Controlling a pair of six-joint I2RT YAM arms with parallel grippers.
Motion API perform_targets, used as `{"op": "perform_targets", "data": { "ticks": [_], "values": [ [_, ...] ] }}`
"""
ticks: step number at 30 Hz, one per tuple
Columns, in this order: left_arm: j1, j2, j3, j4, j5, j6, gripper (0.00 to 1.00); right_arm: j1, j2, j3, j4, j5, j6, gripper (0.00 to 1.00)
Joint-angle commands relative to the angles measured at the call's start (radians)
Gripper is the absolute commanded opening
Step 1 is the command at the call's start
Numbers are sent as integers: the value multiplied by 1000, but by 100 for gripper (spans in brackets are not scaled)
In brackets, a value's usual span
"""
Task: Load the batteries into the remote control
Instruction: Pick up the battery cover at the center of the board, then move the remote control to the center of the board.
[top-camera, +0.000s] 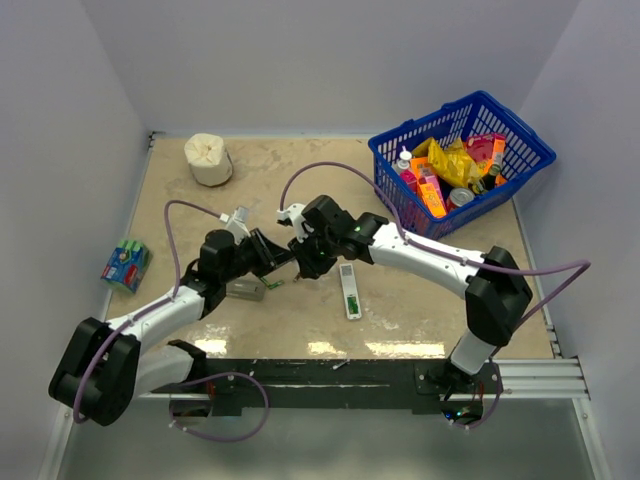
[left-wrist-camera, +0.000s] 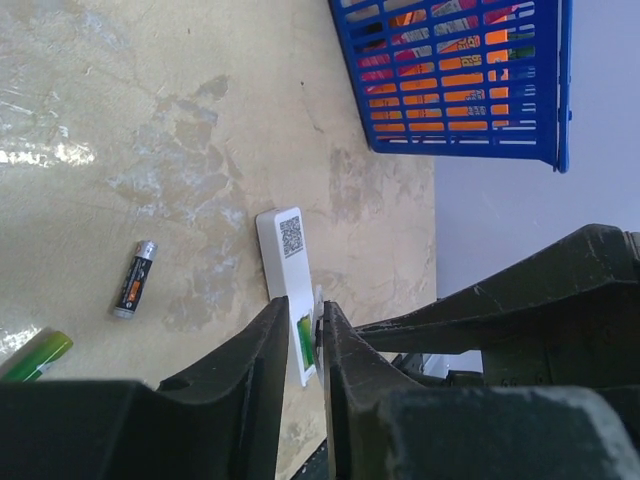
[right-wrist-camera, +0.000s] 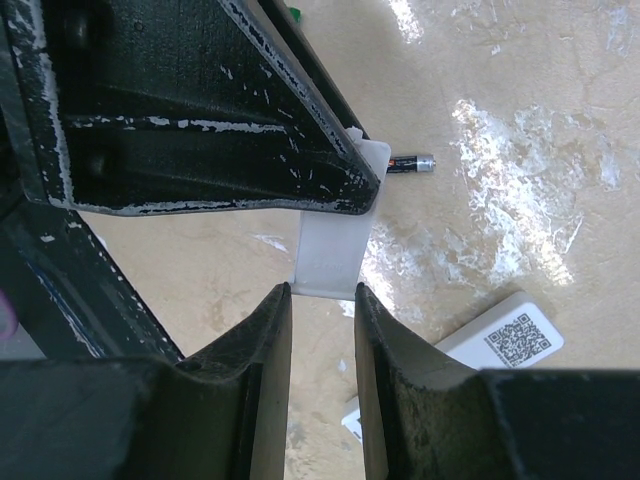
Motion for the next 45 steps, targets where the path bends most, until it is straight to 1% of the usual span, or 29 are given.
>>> {"op": "perform_targets", "data": {
  "ticks": [1,2,3,6,8,9,10,11,12,13,14,16,17,18,21,23,27,31,32,34,37,40,41,43,44,45],
  "values": [
    [-8,-3,1,80,28,-29,21,-5,-40,-7,44,-27,17,12],
    [-8,-3,5,82,30,-32,18,-4,-40,-7,47,-29,20,12],
    [-8,-3,6,82,31,-33,10,-4,-41,-12,49,-30,20,12],
    [-9,-18,6,71,18,-36,0,-4,-50,-17,56,-35,31,12],
    [-9,-38,9,52,-11,-24,0,-4,-58,-18,52,-21,46,13],
    [-9,-45,11,16,-21,-15,0,-4,-61,-23,53,-10,54,19],
    [-8,-67,23,-10,-38,6,0,-4,-67,-26,53,8,83,22],
    [-8,-78,31,-41,-82,20,0,-5,-76,-29,46,61,107,25],
    [-8,-88,53,-119,-110,32,0,-10,-81,-29,32,94,129,37],
    [-8,-114,66,-160,-140,57,0,-18,-87,-30,20,117,166,45],
    [-6,-127,78,-246,-209,72,0,-24,-95,-38,-8,172,184,57],
    [-6,-165,124,-334,-281,112,0,-42,-119,-53,-34,223,239,65],
    [-6,-179,139,-366,-345,128,0,-51,-125,-62,-62,244,258,69],
    [-5,-191,173,-459,-370,143,0,-62,-133,-87,-75,269,273,74],
    [-5,-239,242,-587,-492,175,0,-100,-130,-144,-117,319,325,78],
    [-5,-271,274,-660,-554,197,0,-114,-116,-171,-123,321,339,79],
    [-5,-322,345,-721,-619,240,0,-116,-57,-187,-100,300,332,78],
    [-5,-351,368,-756,-637,258,0,-116,8,-185,-71,280,303,75],
    [-5,-357,370,-765,-636,258,0,-114,19,-193,-60,264,299,72],
    [-5,-369,377,-777,-637,255,0,-114,34,-199,-45,244,290,70],
    [-5,-375,399,-800,-639,255,0,-113,66,-205,-39,253,278,66],
    [-5,-375,432,-830,-645,253,0,-87,83,-198,-43,287,244,58],
    [-5,-375,442,-846,-648,252,0,-75,88,-182,-52,296,232,51],
    [-5,-368,472,-865,-654,252,0,-29,106,-159,-63,310,182,45],
    [-5,-365,480,-877,-653,252,0,-9,112,-135,-71,312,162,37],
    [-5,-359,498,-882,-653,253,0,33,121,-119,-74,315,142,33]
  ]
}}
